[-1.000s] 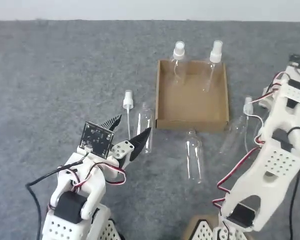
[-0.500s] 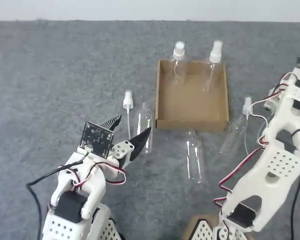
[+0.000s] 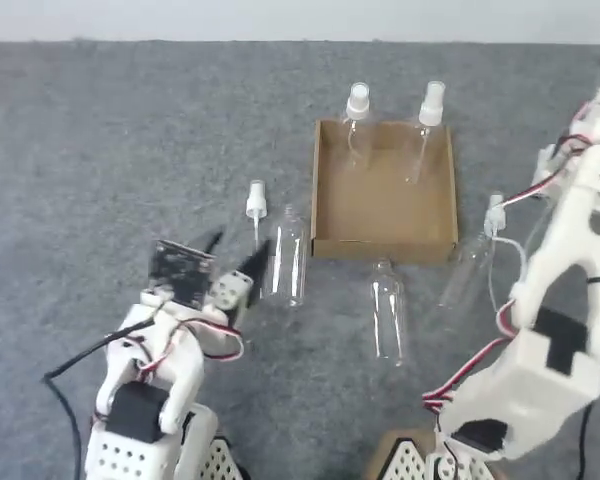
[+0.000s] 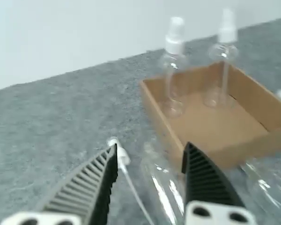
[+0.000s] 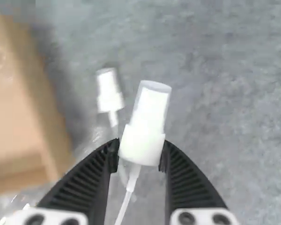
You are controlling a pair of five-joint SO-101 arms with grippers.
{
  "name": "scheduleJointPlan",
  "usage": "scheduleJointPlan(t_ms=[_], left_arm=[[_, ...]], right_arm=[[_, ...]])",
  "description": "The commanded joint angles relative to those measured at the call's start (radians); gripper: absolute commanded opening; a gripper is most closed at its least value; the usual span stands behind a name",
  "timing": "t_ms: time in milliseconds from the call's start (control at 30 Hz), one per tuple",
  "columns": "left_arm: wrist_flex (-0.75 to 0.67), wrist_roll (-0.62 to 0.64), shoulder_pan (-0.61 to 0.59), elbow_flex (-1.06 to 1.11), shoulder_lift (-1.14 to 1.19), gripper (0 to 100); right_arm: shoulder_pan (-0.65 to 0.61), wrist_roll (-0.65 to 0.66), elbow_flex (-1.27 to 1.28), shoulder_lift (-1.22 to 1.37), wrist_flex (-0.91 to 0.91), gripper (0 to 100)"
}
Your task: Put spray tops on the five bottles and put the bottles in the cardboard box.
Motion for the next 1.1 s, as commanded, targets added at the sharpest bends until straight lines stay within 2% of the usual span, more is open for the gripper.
scheduleJointPlan(t_ms=[0, 167, 300, 400, 533, 733, 933, 1067], left_arm=[[-0.074, -0.003, -0.137, -0.028, -0.005, 18], [-0.034, 0.0, -0.19, -0.081, -0.003, 18], [-0.009, 0.0, -0.212, -0.107, -0.003, 18], [-0.006, 0.018, -0.259, -0.124, -0.003, 18], [-0.005, 0.028, -0.282, -0.128, -0.003, 18], [0.023, 0.064, -0.285, -0.131, -0.012, 18], [0.023, 0.068, -0.285, -0.13, -0.012, 18], [0.023, 0.068, -0.285, -0.128, -0.012, 18]], right_arm=[[-0.111, 0.003, -0.057, -0.163, 0.101, 7.6], [-0.329, -0.044, -0.055, -0.318, 0.214, 7.6], [-0.562, -0.104, 0.029, -0.449, 0.202, 7.6], [-0.762, -0.143, 0.169, -0.516, 0.101, 7.6], [-0.952, -0.227, 0.379, -0.519, -0.159, 7.6], [-1.043, -0.321, 0.568, -0.415, -0.545, 7.6], [-1.081, -0.445, 0.569, -0.236, -0.694, 7.8], [-1.086, -0.459, 0.569, -0.145, -0.753, 8.1]])
